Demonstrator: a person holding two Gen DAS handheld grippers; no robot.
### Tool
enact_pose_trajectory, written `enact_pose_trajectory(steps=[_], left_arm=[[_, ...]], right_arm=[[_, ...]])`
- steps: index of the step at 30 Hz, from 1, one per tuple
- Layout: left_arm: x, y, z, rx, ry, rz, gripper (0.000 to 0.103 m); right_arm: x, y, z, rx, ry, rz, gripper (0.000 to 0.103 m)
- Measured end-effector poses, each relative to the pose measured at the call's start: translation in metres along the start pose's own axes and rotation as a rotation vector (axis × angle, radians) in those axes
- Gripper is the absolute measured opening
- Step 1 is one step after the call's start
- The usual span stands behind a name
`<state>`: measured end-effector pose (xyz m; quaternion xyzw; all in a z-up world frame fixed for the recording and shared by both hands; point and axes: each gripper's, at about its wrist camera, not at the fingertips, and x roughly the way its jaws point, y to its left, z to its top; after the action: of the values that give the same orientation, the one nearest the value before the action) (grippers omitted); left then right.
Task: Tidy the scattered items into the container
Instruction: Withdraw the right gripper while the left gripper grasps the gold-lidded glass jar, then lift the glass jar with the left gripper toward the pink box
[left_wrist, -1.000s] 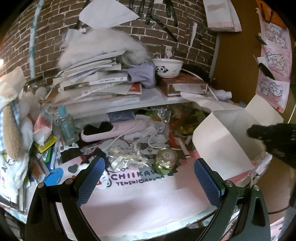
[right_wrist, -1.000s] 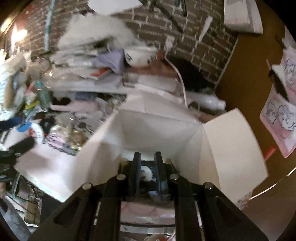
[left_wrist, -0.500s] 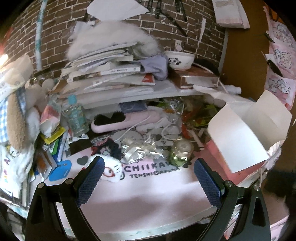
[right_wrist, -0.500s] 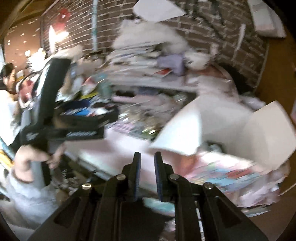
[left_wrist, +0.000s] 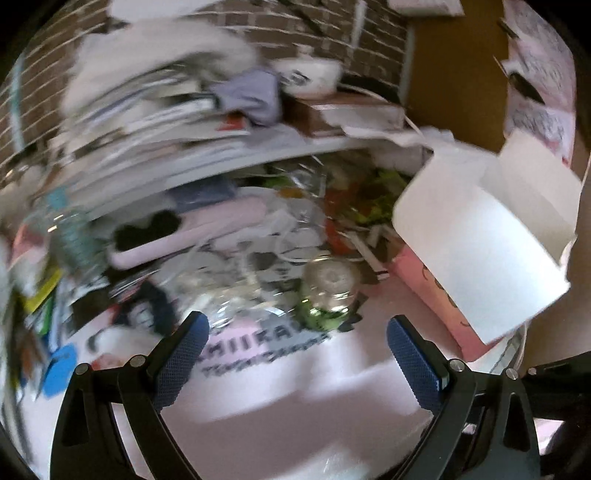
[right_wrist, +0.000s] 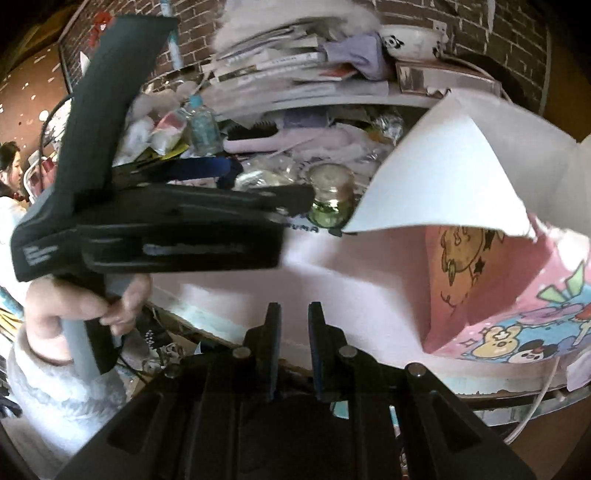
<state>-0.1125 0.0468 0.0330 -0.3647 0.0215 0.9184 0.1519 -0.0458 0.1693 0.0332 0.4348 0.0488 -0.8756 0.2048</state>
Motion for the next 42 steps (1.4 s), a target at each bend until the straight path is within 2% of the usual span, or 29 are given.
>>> enact_pose_trajectory(steps=[4,5,6,9,12,28,37,42], left_arm=[[0.02,-0.009,0.01,0.047,0.011,-0.017,0.095],[0.023,-0.009,0.011,0.051,0.019,-0.027,0.09],[0.027,-0.01,0.013,0.055,0.026,-0.037,0.078],[0.04,-0.01,0.015,0.048,0.072,-0.046,0.053],[0.047,-0.009,0.013,0.04,0.088,-0.07,0.047],[0.062,-0.011,0.012,0.05,0.094,-0.069,0.044],[0.046,-0.013,0.017,0.053,0.063,-0.075,0.043],[0.029,-0.013,0.026,0.054,0.028,-0.064,0.043]], right_arm=[[0.003,-0.007,-0.001,0.01,0.011,0.005,0.012],[0.004,-0.008,-0.001,0.012,0.012,0.006,0.012],[0.005,-0.009,-0.001,0.013,0.013,0.007,0.012],[0.007,-0.01,-0.001,0.016,0.019,0.012,0.012],[0.008,-0.011,-0.001,0.018,0.023,0.019,0.012],[0.019,-0.02,-0.001,0.036,0.036,0.003,0.013],[0.019,-0.025,-0.003,0.044,0.041,-0.002,0.013],[0.025,-0.027,-0.002,0.043,0.042,-0.073,0.013]])
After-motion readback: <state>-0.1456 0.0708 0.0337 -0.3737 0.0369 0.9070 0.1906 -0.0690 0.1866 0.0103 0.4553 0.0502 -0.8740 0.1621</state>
